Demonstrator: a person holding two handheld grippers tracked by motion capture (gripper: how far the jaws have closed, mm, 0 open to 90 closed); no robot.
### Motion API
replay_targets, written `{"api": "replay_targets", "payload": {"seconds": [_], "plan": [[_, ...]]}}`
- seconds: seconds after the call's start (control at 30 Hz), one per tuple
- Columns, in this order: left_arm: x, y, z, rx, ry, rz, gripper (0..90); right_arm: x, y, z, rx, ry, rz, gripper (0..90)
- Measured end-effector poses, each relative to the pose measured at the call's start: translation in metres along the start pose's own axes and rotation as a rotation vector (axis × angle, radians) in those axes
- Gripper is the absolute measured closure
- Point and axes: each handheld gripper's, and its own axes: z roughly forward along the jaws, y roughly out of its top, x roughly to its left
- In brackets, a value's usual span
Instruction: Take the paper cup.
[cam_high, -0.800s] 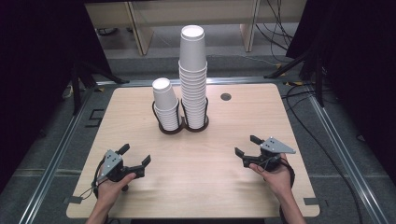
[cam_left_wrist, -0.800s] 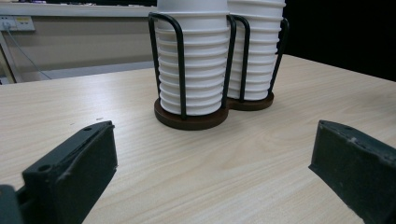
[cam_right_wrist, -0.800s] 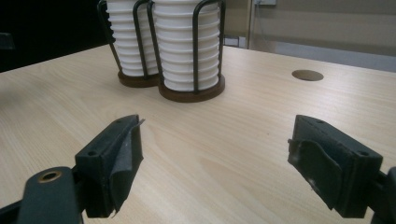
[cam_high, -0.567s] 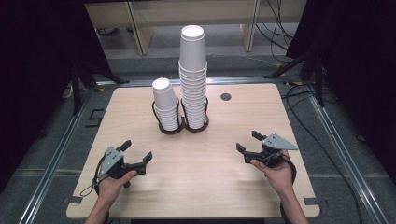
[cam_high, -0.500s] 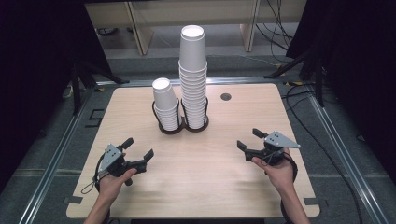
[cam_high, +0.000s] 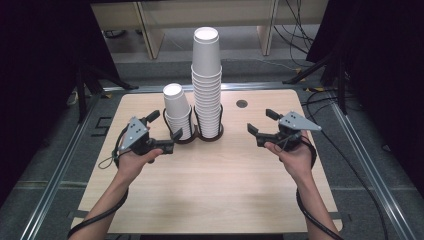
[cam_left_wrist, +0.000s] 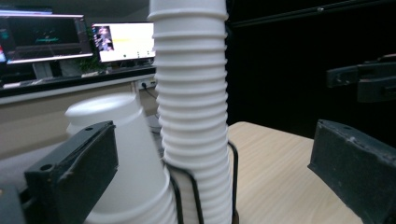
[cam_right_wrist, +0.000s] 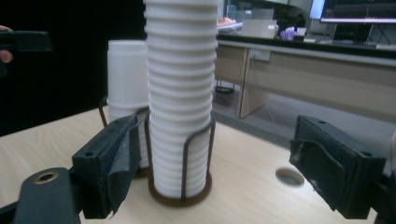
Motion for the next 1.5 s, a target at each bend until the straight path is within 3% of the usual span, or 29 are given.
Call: {"api": "replay_targets", "payload": {"seconds": [0.07, 0.1, 0.27, 0.3, 0.5, 0.57, 0.73, 1.0, 1.23, 1.5], "plan": [[-0.001, 0.008, 0.012, 0.01, -0.005, 0.029, 0.4, 0.001, 0.006, 0.004, -0.002, 0.005, 0.011, 16.6], [0.0, 0.011, 0.018, 0.016, -0.009, 0.036, 0.4, 0.001, 0.012, 0.008, -0.023, 0.005, -0.01, 16.5], [0.001, 0.024, 0.045, 0.021, -0.014, 0.046, 0.4, -0.001, 0.037, 0.025, -0.038, 0.023, -0.039, 16.4], [0.001, 0.026, 0.049, 0.025, -0.014, 0.056, 0.4, 0.0, 0.041, 0.029, -0.041, 0.038, -0.019, 16.2], [0.002, 0.037, 0.075, 0.03, -0.011, 0.063, 0.4, -0.001, 0.065, 0.048, -0.052, 0.054, -0.039, 15.7], [0.002, 0.04, 0.083, 0.037, -0.001, 0.081, 0.4, -0.001, 0.072, 0.055, -0.048, 0.073, -0.023, 15.7], [0.004, 0.045, 0.101, 0.053, 0.019, 0.08, 0.5, 0.002, 0.094, 0.072, -0.069, 0.094, -0.013, 15.6], [0.007, 0.049, 0.122, 0.069, 0.036, 0.078, 0.7, 0.004, 0.125, 0.102, -0.083, 0.121, -0.01, 15.2], [0.01, 0.049, 0.137, 0.081, 0.049, 0.069, 0.7, 0.004, 0.134, 0.117, -0.071, 0.126, 0.0, 15.2], [0.015, 0.051, 0.145, 0.075, 0.046, 0.026, 1.3, 0.007, 0.147, 0.134, -0.072, 0.138, 0.013, 15.1]]}}
